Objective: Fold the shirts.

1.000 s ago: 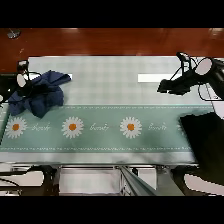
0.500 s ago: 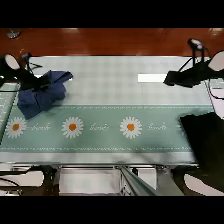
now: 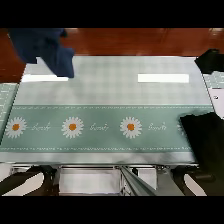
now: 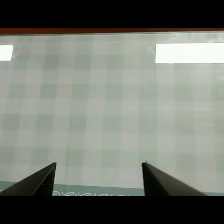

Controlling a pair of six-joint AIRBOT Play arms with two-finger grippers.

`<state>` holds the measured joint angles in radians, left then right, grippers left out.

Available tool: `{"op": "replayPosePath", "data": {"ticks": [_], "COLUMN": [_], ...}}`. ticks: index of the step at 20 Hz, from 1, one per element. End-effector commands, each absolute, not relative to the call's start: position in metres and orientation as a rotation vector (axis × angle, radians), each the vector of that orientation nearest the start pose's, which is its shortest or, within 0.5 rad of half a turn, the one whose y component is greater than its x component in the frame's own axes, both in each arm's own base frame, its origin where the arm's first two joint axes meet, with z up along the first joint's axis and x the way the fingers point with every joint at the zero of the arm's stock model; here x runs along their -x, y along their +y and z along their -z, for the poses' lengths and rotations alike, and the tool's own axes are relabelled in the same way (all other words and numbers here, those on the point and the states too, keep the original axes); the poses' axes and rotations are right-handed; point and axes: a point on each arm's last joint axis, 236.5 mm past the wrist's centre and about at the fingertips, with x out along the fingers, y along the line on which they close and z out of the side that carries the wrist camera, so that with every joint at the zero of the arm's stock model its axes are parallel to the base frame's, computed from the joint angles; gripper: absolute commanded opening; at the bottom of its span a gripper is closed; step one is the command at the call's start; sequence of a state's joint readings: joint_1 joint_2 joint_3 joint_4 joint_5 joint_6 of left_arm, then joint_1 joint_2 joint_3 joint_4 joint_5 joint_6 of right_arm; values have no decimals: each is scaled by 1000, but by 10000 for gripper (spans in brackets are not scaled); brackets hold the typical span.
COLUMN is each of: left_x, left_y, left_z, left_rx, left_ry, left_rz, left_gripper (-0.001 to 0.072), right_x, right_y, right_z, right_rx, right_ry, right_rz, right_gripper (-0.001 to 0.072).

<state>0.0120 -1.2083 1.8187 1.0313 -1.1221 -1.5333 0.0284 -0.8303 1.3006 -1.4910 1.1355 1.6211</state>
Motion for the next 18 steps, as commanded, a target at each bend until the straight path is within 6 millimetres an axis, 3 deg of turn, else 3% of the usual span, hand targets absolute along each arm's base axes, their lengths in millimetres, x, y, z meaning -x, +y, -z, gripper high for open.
{"op": "replayPosePath", "data": {"ticks": [1,3,5,7,11,12,14,16,18], "left_x": [-387,-371,-355,-345,-335,-330,-318,-308,-304], "left_y": [-174,-217,-256,-289,-313,-312,-299,-273,-243], "left_z": [-427,-437,-435,-402,-276,-234,-143,-64,-9], "left_rx": [328,335,331,327,408,441,424,429,439], "left_ry": [306,278,275,356,618,694,858,1019,1124], "left_rz": [632,738,829,889,871,851,782,679,582], "left_gripper": [28,28,28,28,28,28,28,30,30], "right_x": [-320,-312,-308,-307,-305,-305,-306,-308,-313], "right_y": [25,25,25,25,26,31,48,69,82], "right_z": [-260,-258,-254,-252,-250,-247,-230,-199,-157], "right_rx": [-89,-88,-86,-87,-108,-120,-171,-231,-289], "right_ry": [632,651,672,682,694,703,739,806,905], "right_rz": [-68,-68,-68,-68,-67,-81,-142,-210,-240], "right_gripper": [616,617,617,616,616,616,616,616,617]}}
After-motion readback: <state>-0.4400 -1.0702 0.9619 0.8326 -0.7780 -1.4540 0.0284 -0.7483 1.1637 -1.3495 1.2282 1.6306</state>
